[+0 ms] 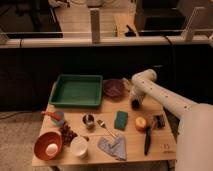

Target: Wipe table surface with eraser

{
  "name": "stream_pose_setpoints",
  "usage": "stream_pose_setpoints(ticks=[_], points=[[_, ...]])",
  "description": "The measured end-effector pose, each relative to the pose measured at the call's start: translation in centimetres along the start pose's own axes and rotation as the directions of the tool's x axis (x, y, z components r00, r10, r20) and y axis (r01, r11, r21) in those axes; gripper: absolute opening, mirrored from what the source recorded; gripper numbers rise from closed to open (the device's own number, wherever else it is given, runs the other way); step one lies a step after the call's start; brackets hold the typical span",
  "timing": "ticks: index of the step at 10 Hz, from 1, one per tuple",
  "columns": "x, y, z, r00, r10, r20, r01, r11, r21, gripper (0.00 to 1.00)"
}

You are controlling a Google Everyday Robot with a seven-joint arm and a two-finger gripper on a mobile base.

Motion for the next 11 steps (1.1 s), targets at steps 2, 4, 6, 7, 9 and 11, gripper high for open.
stream_pose_setpoints(ticks=[2,4,6,7,9,11], points=[[1.2,3.3,-0.5,0.998,0.055,-0.019,-0.055,0.999,0.001,0.00],[1.5,6.3,-1.1,0.994,0.102,-0.031,-0.102,0.995,-0.004,0.00],[0.3,7.2,-1.5,0.992,0.120,-0.030,-0.120,0.993,-0.006,0.00],[-1.2,8.3,-2.0,0.991,0.131,-0.030,-0.131,0.991,-0.012,0.00],[-3.0,9.2,-2.5,0.991,0.133,-0.030,-0.133,0.991,-0.014,0.00],[-4.8,8.2,-3.2,0.994,0.104,-0.027,-0.105,0.995,-0.004,0.00]])
